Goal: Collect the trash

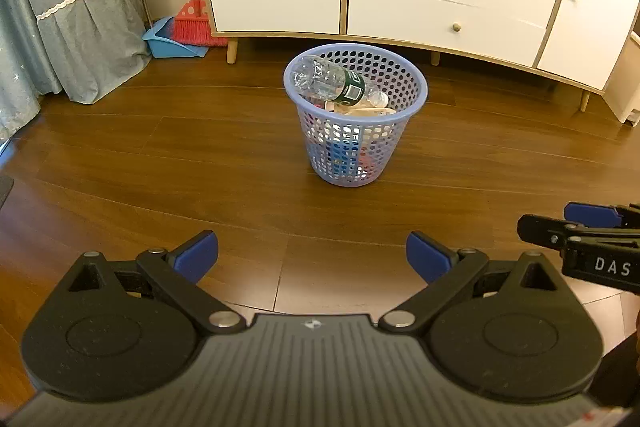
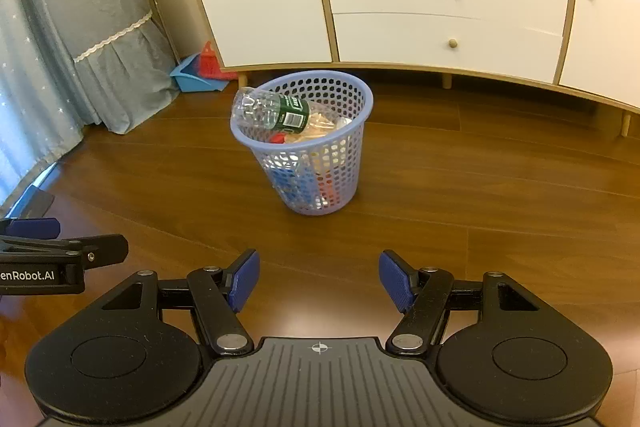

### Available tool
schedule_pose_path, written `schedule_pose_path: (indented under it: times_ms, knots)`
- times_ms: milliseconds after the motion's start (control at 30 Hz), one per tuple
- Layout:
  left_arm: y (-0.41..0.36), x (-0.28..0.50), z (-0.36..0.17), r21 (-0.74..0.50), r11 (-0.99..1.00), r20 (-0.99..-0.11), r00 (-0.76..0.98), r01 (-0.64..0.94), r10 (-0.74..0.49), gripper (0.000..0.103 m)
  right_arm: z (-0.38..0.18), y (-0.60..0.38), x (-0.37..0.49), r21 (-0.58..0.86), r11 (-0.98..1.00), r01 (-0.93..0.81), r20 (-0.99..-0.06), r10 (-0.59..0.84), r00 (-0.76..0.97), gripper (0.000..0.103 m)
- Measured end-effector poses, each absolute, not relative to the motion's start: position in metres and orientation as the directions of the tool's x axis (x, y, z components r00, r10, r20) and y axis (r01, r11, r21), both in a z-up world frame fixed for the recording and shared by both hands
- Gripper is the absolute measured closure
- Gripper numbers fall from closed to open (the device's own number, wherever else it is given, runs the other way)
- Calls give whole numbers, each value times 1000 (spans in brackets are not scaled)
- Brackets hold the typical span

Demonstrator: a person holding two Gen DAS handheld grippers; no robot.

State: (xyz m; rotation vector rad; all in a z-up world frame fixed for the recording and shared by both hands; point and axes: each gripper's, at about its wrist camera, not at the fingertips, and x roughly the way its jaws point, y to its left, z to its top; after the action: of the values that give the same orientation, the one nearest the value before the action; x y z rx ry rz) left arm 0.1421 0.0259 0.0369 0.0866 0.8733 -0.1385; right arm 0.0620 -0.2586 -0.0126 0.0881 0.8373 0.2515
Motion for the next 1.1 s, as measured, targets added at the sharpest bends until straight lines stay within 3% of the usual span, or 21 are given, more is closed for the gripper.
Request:
schedule_pose_path:
  times_ms: [1100]
  knots:
    - [25,103,44,-6,987,-758,643,162,-110,4,1,-264,24,171,964,-204,-709,264,654,40]
